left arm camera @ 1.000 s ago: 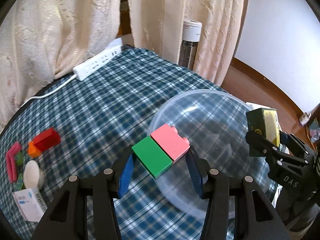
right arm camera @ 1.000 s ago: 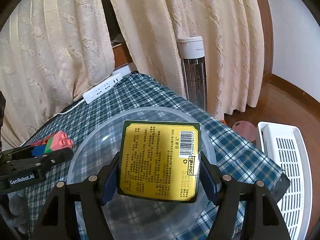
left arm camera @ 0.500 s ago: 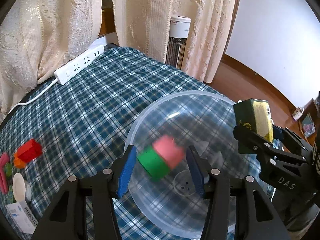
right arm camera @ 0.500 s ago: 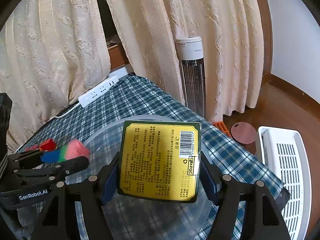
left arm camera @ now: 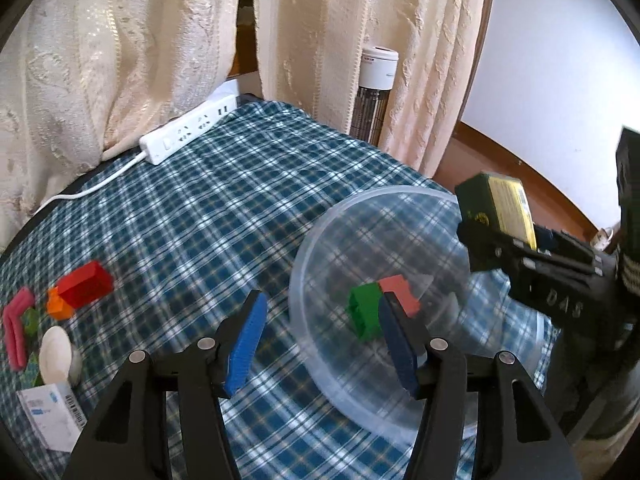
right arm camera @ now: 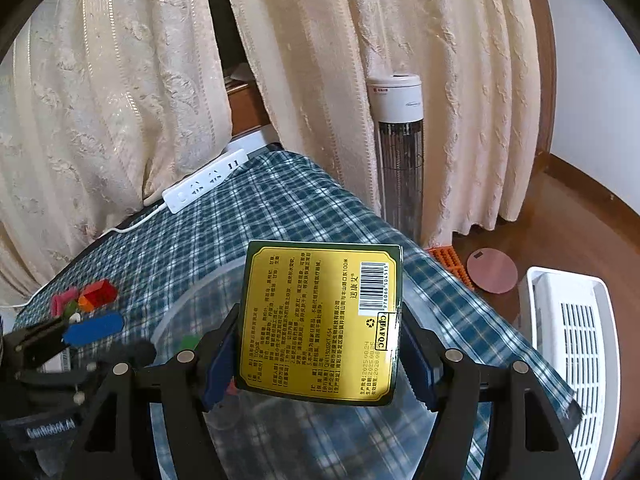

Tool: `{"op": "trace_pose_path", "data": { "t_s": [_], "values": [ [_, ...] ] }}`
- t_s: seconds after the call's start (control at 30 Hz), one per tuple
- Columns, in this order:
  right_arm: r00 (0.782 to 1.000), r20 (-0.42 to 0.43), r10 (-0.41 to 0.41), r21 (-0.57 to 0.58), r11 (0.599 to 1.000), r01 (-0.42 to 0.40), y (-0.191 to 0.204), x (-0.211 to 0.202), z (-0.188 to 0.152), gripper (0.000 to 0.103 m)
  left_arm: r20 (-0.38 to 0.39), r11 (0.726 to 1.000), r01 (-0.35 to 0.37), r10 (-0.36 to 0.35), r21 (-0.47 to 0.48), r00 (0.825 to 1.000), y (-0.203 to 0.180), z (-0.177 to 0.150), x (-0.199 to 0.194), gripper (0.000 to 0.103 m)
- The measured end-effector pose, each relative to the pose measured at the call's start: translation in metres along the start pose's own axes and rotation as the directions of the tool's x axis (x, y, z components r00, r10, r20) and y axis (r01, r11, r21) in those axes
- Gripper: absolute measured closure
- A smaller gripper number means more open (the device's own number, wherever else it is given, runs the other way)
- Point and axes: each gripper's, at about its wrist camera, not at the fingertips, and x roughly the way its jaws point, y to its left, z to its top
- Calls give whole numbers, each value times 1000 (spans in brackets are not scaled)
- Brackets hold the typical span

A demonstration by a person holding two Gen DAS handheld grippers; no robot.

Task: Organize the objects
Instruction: 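Open left tool to drop block in bowl while right tool releases tin, then withdraw both tools from the bowl back toward the remaining items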

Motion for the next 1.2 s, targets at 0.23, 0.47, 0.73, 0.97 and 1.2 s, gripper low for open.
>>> {"op": "trace_pose_path", "data": {
  "t_s": [0.23,0.47,0.73,0.97,1.2],
  "values": [
    [1000,-12,9,-25,1000,-9,14,12,11,29,3,999,-13,13,-33,1000,14,-7,-7,43],
    [999,-37,36,27,999,-35,12,24,16,15,-1,998,-16,16,-57,1000,25,-12,-10,43],
    [999,-17,33,57,998,-32,10,15,12,15,-17,995,-15,13,-98,1000,38,-19,-11,41],
    [999,14,38,50,998,-39,23,3,8,15,-11,994,-24,23,-111,1000,44,-26,-20,41],
    [998,31,59,27,998,-60,43,-7,3,15,3,988,-46,46,-147,999,61,-36,-32,33]
  ]
}}
